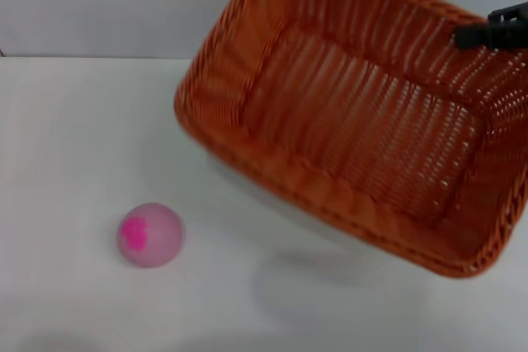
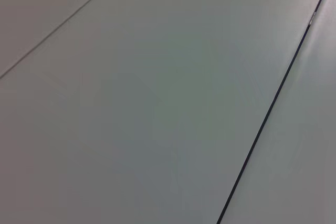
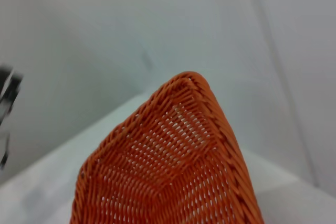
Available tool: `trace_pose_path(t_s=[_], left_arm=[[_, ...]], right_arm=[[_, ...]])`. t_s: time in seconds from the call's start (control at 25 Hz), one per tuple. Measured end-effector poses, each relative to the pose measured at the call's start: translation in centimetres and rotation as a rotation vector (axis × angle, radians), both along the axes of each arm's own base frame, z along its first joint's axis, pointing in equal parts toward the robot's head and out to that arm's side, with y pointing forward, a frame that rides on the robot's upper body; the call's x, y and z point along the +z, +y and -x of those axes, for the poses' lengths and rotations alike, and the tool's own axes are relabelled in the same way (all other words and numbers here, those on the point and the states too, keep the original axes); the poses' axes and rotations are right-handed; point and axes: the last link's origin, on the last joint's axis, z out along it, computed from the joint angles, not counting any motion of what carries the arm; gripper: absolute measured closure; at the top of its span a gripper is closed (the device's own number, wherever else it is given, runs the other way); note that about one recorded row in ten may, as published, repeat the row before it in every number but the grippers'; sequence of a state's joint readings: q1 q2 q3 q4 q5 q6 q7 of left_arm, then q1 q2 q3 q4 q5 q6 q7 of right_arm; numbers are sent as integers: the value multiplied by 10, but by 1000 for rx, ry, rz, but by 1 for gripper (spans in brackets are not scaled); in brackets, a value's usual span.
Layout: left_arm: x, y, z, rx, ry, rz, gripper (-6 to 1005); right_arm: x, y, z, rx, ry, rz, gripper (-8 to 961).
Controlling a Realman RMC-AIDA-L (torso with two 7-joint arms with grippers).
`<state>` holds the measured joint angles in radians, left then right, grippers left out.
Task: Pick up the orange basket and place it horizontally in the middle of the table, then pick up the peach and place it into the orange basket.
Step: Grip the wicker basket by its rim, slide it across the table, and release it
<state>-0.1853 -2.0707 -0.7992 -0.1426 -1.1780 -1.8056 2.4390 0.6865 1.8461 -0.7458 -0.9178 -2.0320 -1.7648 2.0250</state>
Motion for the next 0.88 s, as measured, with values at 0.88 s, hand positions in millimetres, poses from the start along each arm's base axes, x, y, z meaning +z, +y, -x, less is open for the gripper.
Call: trace_pose_path(t_s=[0.88], left_arm=[[-4,2,-4,-13,-20,7,142]], right_arm=[[-86,6,43,314,-231,344,760]])
